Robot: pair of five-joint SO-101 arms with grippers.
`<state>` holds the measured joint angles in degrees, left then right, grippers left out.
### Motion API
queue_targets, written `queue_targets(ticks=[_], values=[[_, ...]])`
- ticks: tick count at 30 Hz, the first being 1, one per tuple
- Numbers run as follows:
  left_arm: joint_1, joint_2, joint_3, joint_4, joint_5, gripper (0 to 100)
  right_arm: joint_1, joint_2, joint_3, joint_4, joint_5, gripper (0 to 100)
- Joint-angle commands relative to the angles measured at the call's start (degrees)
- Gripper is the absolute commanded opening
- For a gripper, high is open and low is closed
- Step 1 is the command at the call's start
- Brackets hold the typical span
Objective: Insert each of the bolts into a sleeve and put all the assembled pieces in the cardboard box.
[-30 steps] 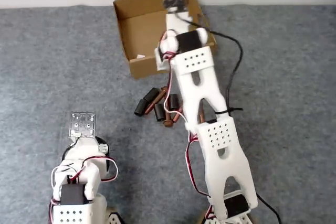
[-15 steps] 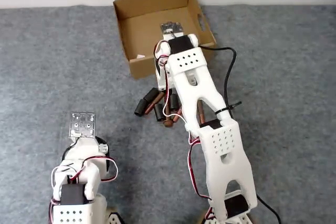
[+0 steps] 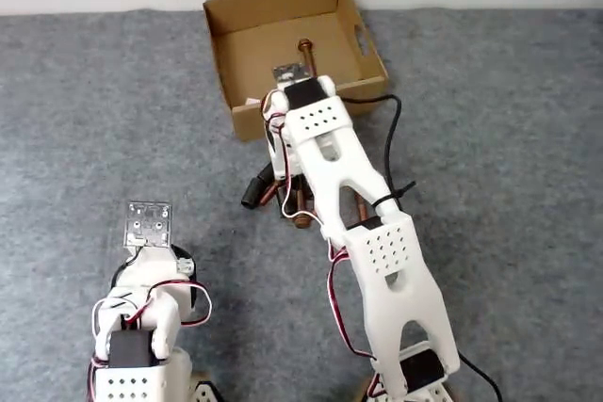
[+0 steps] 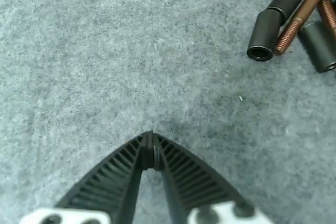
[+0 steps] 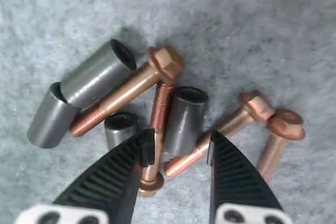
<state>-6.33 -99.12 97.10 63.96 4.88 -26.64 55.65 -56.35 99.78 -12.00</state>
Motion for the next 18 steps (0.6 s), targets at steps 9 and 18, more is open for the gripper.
queue_targets(ticks=[9,18], values=[[-0.3,-0.1,-0.3,-0.6,0.3,0,3.3,2.6,-0.6,-1.5,3.3,16.5],[-0.3,-0.1,-0.3,-0.6,0.3,0,5.9,2.9,-0.6,-1.0,3.3,16.5]])
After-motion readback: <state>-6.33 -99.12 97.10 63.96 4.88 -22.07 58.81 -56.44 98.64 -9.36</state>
